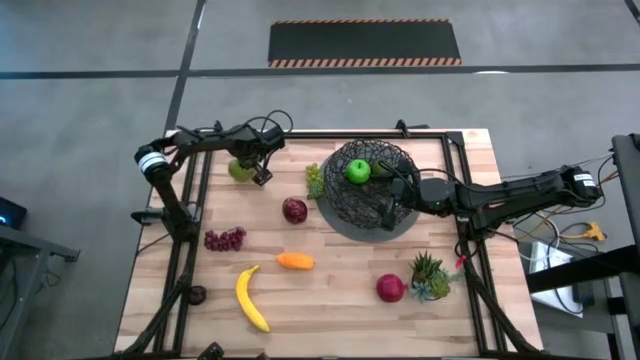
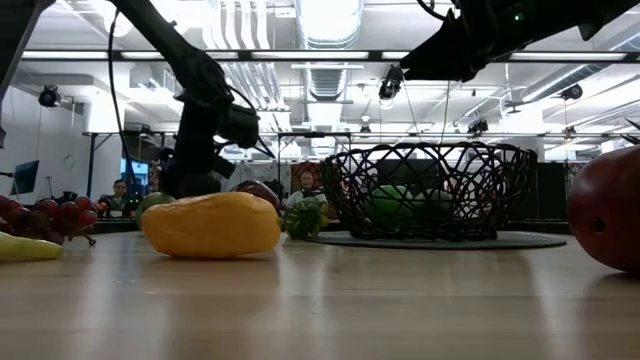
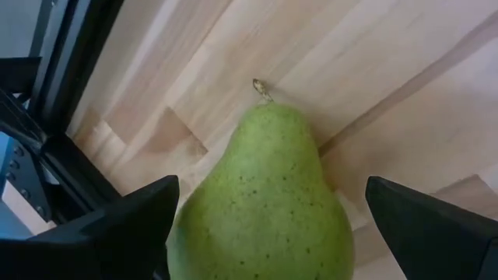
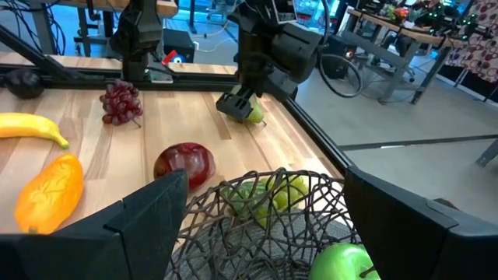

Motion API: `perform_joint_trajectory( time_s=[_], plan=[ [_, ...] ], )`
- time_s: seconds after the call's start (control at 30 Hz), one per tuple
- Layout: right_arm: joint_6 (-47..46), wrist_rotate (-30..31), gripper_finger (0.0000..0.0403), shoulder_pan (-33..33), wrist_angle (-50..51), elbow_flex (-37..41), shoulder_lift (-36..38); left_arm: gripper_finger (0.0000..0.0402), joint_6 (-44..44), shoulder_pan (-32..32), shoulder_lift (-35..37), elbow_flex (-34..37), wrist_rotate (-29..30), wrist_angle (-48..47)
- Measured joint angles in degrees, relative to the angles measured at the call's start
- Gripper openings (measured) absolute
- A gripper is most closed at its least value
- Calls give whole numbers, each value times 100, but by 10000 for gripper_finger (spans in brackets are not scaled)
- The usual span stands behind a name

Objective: Build produce basket
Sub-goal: Put the pear into the wire basket

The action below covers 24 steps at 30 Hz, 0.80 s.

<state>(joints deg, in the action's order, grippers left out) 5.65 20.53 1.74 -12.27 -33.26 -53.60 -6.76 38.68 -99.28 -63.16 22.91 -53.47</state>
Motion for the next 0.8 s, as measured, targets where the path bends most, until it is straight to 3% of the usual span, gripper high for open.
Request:
perform_joint_trajectory(
  time_s=[0.53,0.8],
  plan=[
    [13,0,327,0,0,7,-2,391,25,0,-86,124,-3,-4],
    [9,0,327,0,0,7,-2,330,20,0,-86,134,-3,-4]
  ],
)
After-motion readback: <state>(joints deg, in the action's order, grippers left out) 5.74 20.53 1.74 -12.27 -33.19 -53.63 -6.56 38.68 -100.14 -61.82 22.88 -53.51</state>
